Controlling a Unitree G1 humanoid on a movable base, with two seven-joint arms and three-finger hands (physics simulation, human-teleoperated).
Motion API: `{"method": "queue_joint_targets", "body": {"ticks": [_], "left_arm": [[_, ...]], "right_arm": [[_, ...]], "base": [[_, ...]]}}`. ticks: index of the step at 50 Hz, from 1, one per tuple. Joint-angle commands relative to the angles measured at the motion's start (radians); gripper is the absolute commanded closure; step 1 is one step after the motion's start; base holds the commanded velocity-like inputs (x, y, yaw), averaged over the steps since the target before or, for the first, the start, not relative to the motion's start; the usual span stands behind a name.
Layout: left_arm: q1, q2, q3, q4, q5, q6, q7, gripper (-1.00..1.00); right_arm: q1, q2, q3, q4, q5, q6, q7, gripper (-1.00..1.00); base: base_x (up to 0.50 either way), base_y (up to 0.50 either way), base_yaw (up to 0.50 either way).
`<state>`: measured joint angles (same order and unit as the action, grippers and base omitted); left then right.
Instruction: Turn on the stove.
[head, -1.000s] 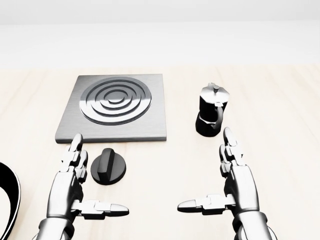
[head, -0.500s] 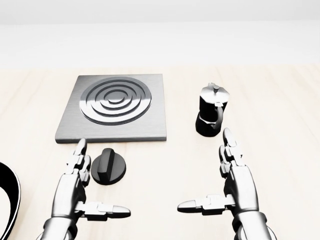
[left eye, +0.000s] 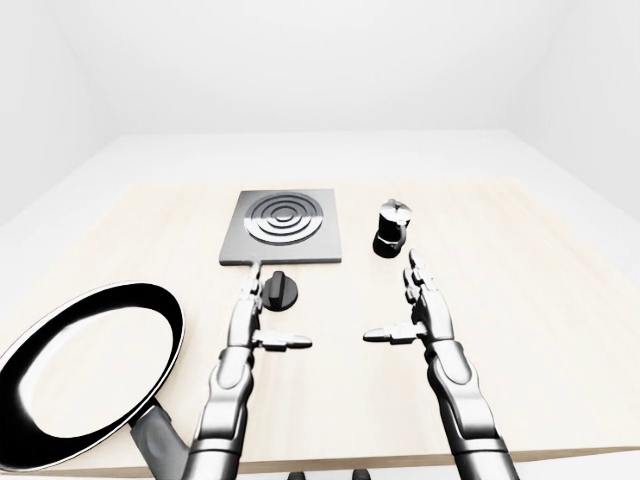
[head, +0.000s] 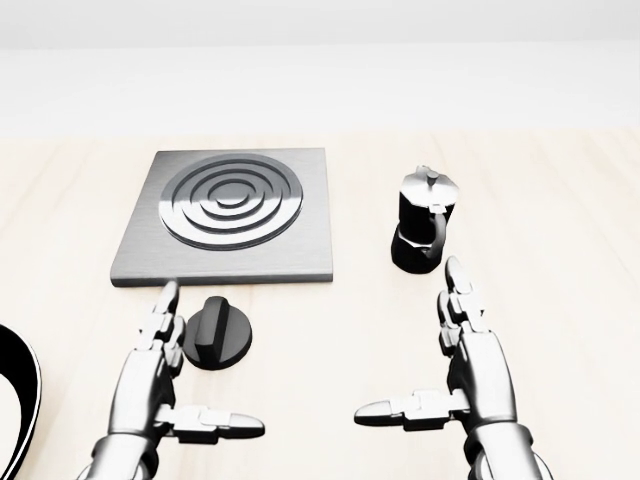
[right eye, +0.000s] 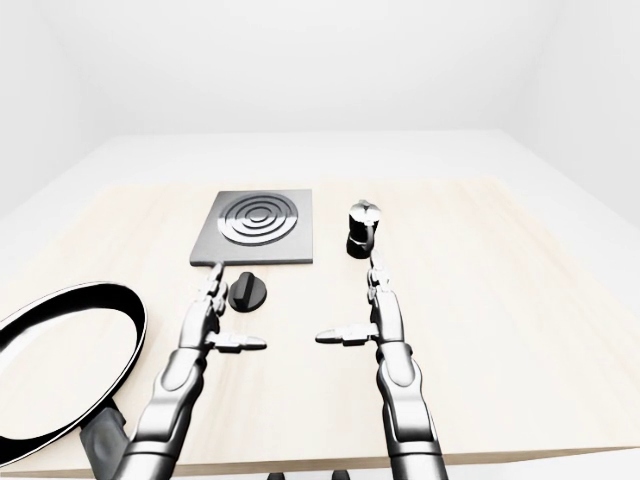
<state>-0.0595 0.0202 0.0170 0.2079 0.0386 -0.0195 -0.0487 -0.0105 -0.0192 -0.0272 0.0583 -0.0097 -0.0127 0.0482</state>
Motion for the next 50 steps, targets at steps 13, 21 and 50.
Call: {"method": "queue_joint_targets", "body": {"ticks": [13, 21, 50], "left_arm": [[-0.006, -0.004, -0.008, 0.050, 0.001, -0.006, -0.004, -1.00], [-0.001, -0.010, -0.021, 0.064, 0.013, -0.019, -0.010, -1.00], [0.033, -0.038, -0.080, 0.033, 0.049, 0.001, -0.022, -1.00]], "right_arm": [[0.001, 0.000, 0.001, 0.004, -0.002, -0.004, 0.003, -1.00], [0.001, -0.001, 0.000, 0.009, -0.002, -0.009, 0.004, -1.00], [0.000, 0.000, 0.000, -0.006, -0.001, 0.010, 0.001, -1.00]], "base": [[0.00, 0.00, 0.00], [0.00, 0.00, 0.00], [0.00, 0.00, 0.00]]}}
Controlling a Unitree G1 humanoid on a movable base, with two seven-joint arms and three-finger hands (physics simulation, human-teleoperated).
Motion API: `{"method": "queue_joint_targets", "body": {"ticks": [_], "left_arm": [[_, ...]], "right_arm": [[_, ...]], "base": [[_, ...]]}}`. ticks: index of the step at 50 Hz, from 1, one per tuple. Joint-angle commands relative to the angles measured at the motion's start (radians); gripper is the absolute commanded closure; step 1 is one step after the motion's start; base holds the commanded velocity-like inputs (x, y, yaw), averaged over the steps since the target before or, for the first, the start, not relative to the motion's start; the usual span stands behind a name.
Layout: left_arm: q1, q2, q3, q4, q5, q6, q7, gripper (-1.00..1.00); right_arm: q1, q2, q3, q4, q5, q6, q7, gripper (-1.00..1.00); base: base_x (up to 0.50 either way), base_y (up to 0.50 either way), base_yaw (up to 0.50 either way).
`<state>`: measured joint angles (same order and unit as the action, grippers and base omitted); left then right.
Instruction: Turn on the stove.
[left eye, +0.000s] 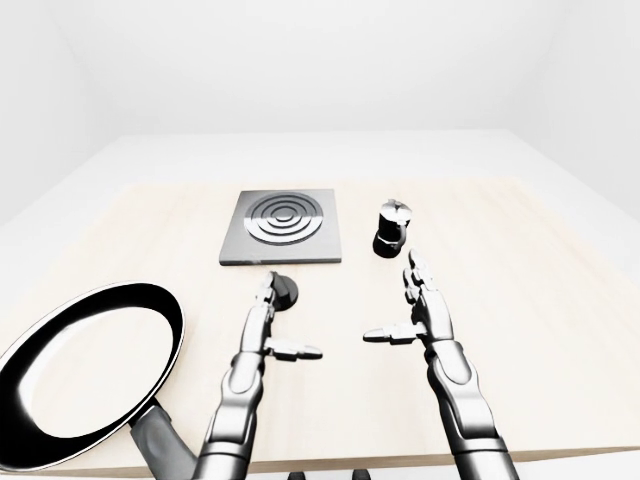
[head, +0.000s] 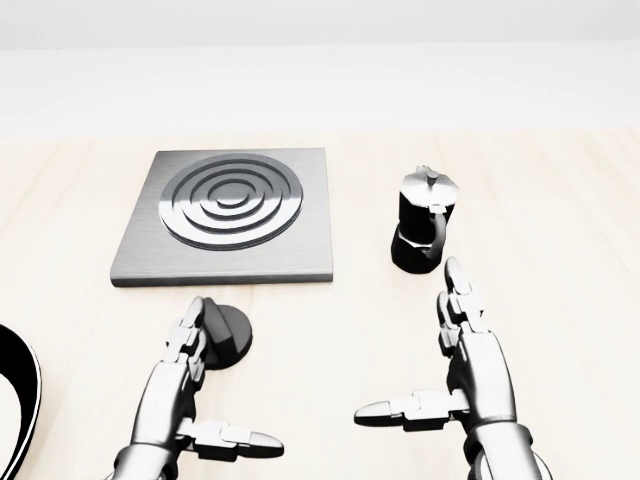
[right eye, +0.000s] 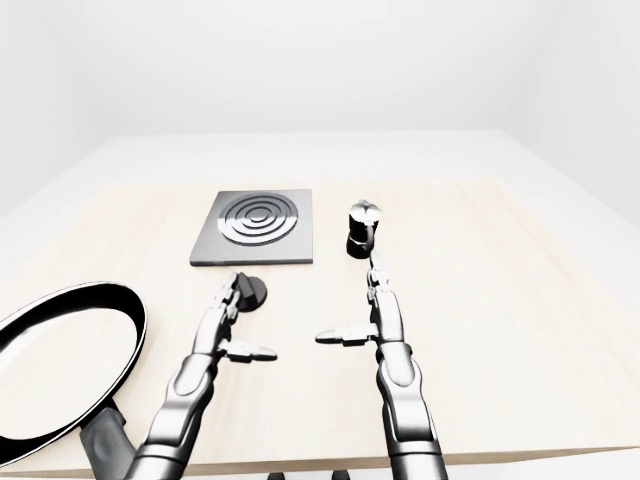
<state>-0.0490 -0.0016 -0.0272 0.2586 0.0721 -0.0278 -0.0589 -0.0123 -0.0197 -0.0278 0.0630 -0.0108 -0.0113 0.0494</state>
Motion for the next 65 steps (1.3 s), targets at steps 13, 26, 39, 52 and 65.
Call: {"method": "queue_joint_targets", "body": {"ticks": [13, 26, 39, 52, 65], "left_arm": [[0.053, -0.039, -0.099, -0.069, 0.045, 0.035, -0.018, -1.00], [0.056, -0.038, -0.101, -0.118, 0.042, 0.052, -0.015, -1.00], [0.136, -0.019, -0.129, -0.436, 0.052, 0.115, -0.007, -1.00], [0.170, -0.001, -0.156, -0.632, 0.060, 0.115, 0.000, -1.00], [0.185, 0.017, -0.112, -0.852, 0.070, 0.115, -0.023, -1.00]], "right_arm": [[0.001, 0.001, 0.002, -0.002, -0.001, 0.001, 0.001, -1.00], [0.000, 0.000, 0.001, 0.010, 0.000, -0.010, 0.004, -1.00], [0.001, 0.000, 0.002, 0.000, -0.001, 0.000, 0.004, -1.00], [-0.002, 0.001, 0.001, 0.010, 0.000, -0.003, 0.001, -1.00], [-0.004, 0.000, 0.001, 0.003, 0.000, 0.009, 0.000, -1.00]], "base": [[0.00, 0.00, 0.00], [0.00, 0.00, 0.00], [0.00, 0.00, 0.00], [0.00, 0.00, 0.00], [0.00, 0.00, 0.00]]}}
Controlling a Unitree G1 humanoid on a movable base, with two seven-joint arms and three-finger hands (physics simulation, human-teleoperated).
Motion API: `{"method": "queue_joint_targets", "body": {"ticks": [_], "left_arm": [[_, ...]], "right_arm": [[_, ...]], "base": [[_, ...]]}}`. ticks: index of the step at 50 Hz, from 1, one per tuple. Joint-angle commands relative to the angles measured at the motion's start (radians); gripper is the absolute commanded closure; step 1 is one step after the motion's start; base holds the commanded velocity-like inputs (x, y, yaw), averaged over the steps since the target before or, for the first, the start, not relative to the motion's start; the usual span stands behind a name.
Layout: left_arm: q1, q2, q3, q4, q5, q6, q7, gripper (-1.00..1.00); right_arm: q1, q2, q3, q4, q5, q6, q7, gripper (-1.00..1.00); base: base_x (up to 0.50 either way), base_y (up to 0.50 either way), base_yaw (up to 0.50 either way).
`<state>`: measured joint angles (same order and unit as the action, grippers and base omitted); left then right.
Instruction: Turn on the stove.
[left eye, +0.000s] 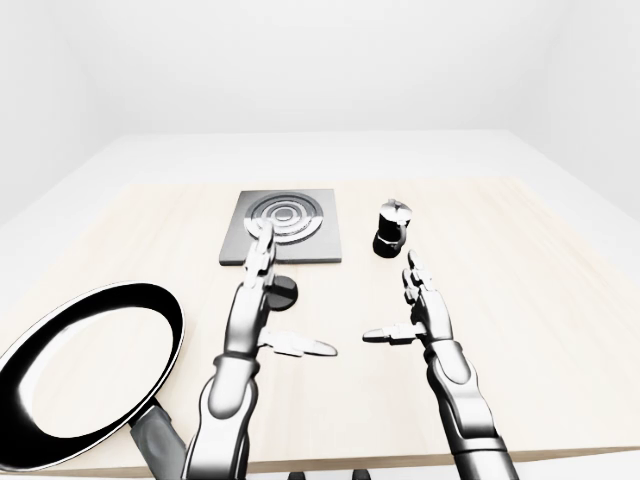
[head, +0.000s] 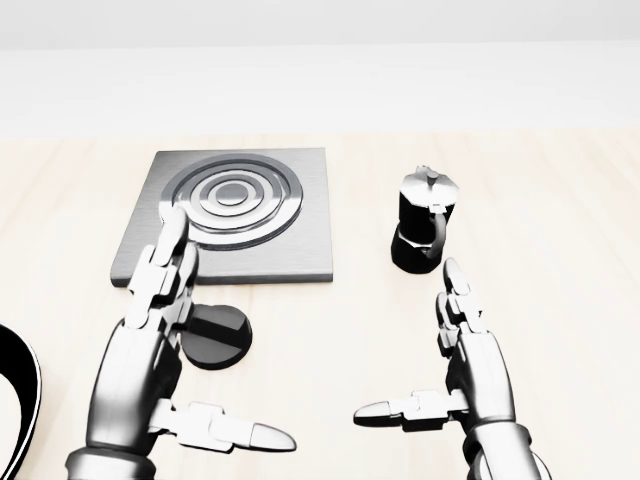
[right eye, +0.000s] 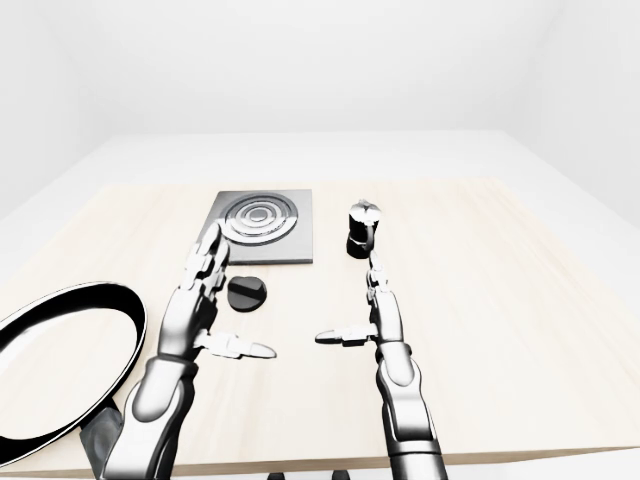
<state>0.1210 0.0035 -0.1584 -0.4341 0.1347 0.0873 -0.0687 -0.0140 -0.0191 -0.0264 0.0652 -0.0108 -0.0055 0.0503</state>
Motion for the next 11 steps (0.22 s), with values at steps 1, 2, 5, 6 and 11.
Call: {"method": "queue_joint_targets", "body": {"ticks": [1, 2, 5, 6, 11], "left_arm": [[0.012, 0.012, 0.023, -0.180, 0.007, 0.000, -0.015, -1.00], [0.011, 0.012, 0.025, -0.196, 0.009, 0.000, -0.017, -1.00], [0.005, 0.011, 0.024, -0.250, 0.014, 0.000, -0.022, -1.00], [0.004, 0.011, 0.022, -0.258, 0.016, 0.000, -0.022, -1.00], [-0.001, 0.013, 0.019, -0.311, 0.023, 0.000, -0.027, -1.00]], "right_arm": [[-0.004, -0.001, -0.001, 0.010, 0.001, -0.004, 0.000, -1.00], [-0.005, -0.001, -0.002, 0.014, 0.001, -0.008, 0.001, -1.00], [-0.002, -0.001, -0.001, 0.009, 0.001, -0.005, 0.001, -1.00], [-0.002, -0.001, 0.000, 0.007, 0.000, -0.003, 0.001, -1.00], [-0.001, -0.001, 0.000, 0.001, 0.000, 0.000, 0.002, -1.00]], "base": [[0.00, 0.00, 0.00], [0.00, 0.00, 0.00], [0.00, 0.00, 0.00], [0.00, 0.00, 0.00], [0.00, 0.00, 0.00]]}}
